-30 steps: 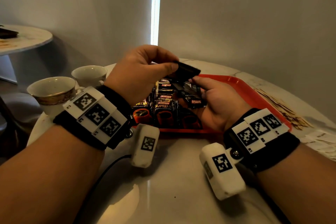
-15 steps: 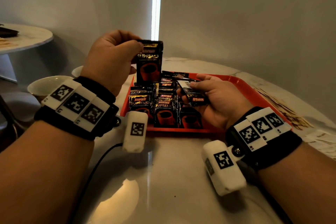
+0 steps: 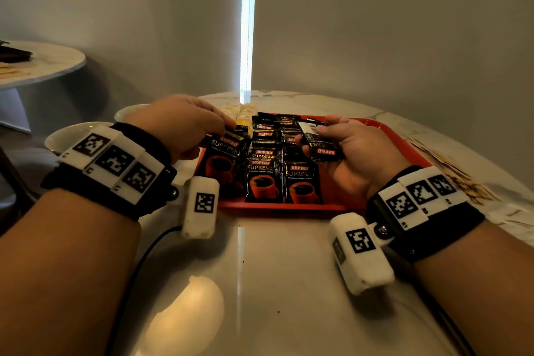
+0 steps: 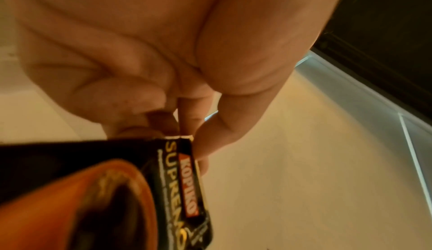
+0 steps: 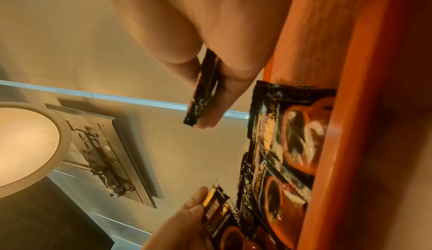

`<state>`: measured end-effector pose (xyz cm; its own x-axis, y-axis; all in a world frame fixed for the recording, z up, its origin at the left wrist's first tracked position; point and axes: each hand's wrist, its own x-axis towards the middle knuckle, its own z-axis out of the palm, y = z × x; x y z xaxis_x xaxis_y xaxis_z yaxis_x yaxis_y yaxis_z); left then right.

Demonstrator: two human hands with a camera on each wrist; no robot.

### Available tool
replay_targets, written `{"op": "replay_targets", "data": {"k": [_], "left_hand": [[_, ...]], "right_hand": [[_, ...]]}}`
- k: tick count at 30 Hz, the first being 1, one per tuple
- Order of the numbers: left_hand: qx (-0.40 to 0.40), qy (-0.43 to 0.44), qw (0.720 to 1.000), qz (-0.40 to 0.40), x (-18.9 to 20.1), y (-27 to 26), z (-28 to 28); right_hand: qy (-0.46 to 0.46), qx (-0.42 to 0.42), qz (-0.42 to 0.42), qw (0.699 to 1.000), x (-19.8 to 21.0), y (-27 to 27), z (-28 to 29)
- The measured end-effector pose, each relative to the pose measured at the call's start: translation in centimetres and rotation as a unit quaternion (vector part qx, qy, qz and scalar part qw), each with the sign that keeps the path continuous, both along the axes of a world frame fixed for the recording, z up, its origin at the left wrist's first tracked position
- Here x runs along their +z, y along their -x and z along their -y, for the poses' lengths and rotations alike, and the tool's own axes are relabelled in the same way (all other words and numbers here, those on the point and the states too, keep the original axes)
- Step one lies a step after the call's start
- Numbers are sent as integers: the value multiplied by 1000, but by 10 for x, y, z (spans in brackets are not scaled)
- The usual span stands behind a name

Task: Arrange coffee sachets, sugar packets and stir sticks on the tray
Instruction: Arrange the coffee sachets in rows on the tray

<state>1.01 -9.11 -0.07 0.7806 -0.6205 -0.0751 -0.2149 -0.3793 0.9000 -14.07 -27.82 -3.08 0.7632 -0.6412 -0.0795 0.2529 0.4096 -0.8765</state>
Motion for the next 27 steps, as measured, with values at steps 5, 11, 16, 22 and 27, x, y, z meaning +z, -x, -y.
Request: {"op": "replay_targets", "data": {"k": [5, 11, 16, 22, 27], "left_hand": [[3, -42, 999, -14, -4, -7, 1], [9, -69, 998, -1, -8, -10, 2], [12, -94, 995, 26, -9, -11, 2], [11, -104, 994, 24, -11, -16, 3], [21, -65, 996, 54, -11, -16, 4]], "right_hand": [[1, 3, 5, 1000, 0, 0, 1], [1, 7, 13, 1000, 0, -1, -1], [1, 9, 12, 1000, 1, -1, -3], [-1, 13, 10, 1000, 3, 0, -6], [-5, 12, 10, 1000, 3, 0, -8]]}}
